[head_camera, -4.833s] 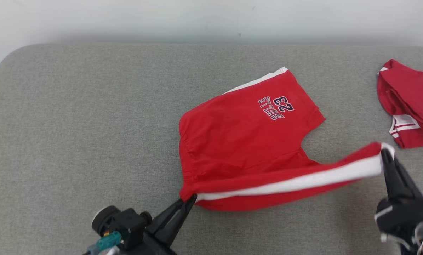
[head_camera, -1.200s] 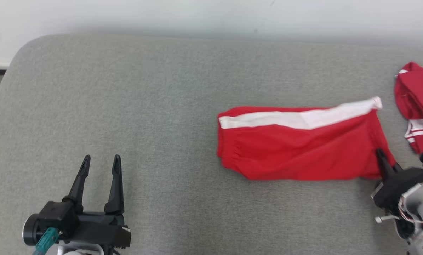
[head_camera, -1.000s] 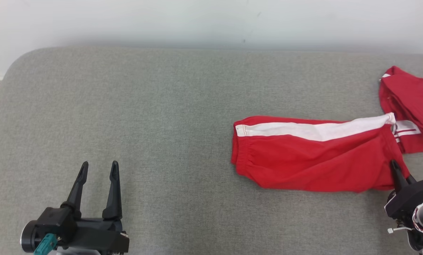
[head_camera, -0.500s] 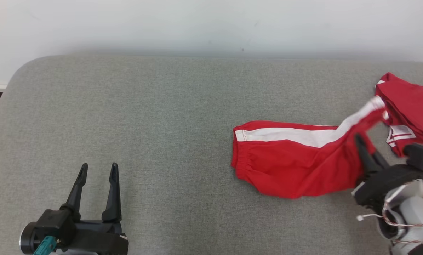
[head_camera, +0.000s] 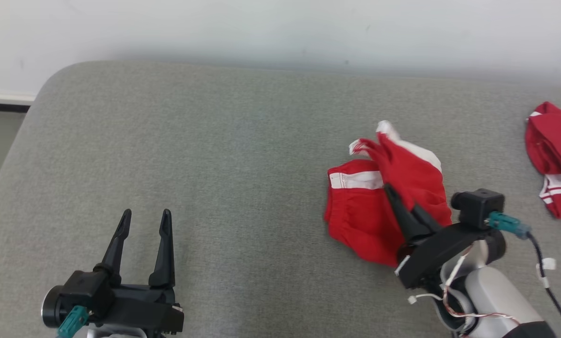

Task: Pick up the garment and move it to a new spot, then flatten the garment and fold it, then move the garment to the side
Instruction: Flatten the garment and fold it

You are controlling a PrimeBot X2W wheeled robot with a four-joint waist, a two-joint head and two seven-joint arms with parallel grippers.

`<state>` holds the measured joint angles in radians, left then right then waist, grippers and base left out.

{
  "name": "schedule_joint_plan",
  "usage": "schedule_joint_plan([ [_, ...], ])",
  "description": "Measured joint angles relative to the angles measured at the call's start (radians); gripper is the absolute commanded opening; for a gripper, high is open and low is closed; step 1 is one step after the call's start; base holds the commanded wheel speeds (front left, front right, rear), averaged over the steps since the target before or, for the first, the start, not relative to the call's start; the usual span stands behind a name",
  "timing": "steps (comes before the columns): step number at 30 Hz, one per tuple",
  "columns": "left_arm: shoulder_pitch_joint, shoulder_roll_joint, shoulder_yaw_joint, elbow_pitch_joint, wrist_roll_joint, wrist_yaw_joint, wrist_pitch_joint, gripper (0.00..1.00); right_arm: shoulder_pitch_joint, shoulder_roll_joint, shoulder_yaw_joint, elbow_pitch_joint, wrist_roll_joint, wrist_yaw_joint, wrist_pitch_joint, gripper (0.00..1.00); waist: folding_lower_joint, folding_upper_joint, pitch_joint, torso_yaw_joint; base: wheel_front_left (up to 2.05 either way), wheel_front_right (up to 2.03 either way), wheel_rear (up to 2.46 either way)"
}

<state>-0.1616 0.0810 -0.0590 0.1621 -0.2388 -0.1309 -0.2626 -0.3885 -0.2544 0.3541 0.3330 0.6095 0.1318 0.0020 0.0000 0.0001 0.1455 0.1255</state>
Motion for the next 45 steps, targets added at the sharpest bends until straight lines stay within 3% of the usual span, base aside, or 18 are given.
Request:
schedule_joint_plan([
  [9, -0.023, -0.012, -0.015, 0.011, -0.007, 0.000, 0.000, 1.00, 0.040, 0.082, 0.014, -0.020, -0.058, 0.000, 0.068, 0.00, 0.0000, 0.0000, 0.033, 0.045, 0.00, 0.00, 0.00],
  [16, -0.032, -0.017, -0.015, 0.022, -0.008, 0.000, 0.000, 1.00, 0.054, 0.129, 0.024, 0.016, -0.069, 0.000, 0.054, 0.00, 0.0002, 0.0000, 0.045, 0.048, 0.00, 0.00, 0.00],
  [17, -0.033, -0.017, -0.015, 0.024, -0.008, 0.000, 0.000, 1.00, 0.055, 0.131, 0.022, 0.021, -0.068, 0.000, 0.042, 0.25, 0.0002, 0.0000, 0.044, 0.048, 0.00, 0.00, 0.00],
  [18, -0.033, -0.018, -0.016, 0.025, -0.008, 0.000, 0.000, 1.00, 0.055, 0.137, 0.011, 0.024, -0.064, 0.000, 0.031, 0.83, 0.0002, 0.0000, 0.042, 0.047, 0.00, 0.00, 0.00],
  [19, -0.033, -0.018, -0.016, 0.026, -0.008, 0.000, 0.000, 1.00, 0.053, 0.139, 0.005, 0.024, -0.063, 0.000, 0.021, 1.00, 0.0001, 0.0000, 0.040, 0.046, 0.00, 0.00, 0.00],
  [25, -0.031, -0.016, -0.006, 0.025, -0.008, 0.000, 0.000, 1.00, 0.039, 0.112, -0.060, -0.024, -0.064, 0.000, -0.071, 1.00, 0.0001, 0.0000, 0.030, 0.030, 0.00, 0.00, 0.00],
  [34, -0.012, -0.005, 0.001, 0.021, -0.003, 0.000, 0.000, 1.00, 0.040, 0.055, -0.261, -0.059, -0.082, 0.000, -0.162, 1.00, 0.0001, 0.0000, 0.018, 0.012, 0.00, 0.00, 0.00],
  [35, -0.012, -0.005, 0.001, 0.021, -0.003, 0.000, 0.000, 1.00, 0.040, 0.055, -0.261, -0.059, -0.082, 0.000, -0.162, 0.79, 0.0001, 0.0000, 0.018, 0.012, 0.00, 0.00, 0.00],
  [37, -0.009, -0.002, 0.002, 0.020, -0.002, 0.000, 0.000, 1.00, 0.040, 0.043, -0.275, -0.049, -0.102, 0.000, -0.161, 0.15, 0.0001, 0.0000, 0.019, 0.013, 0.00, 0.00, 0.00],
  [38, -0.009, 0.001, 0.001, 0.020, -0.002, 0.000, 0.000, 1.00, 0.039, 0.034, -0.278, -0.041, -0.113, 0.000, -0.161, 0.00, 0.0001, 0.0000, 0.021, 0.014, 0.00, 0.00, 0.00],
  [45, -0.014, 0.005, -0.010, 0.022, -0.003, 0.000, 0.000, 1.00, 0.000, 0.018, -0.255, 0.082, -0.165, 0.000, -0.177, 0.00, 0.0001, 0.0000, 0.032, 0.031, 0.00, 0.00, 0.00],
])
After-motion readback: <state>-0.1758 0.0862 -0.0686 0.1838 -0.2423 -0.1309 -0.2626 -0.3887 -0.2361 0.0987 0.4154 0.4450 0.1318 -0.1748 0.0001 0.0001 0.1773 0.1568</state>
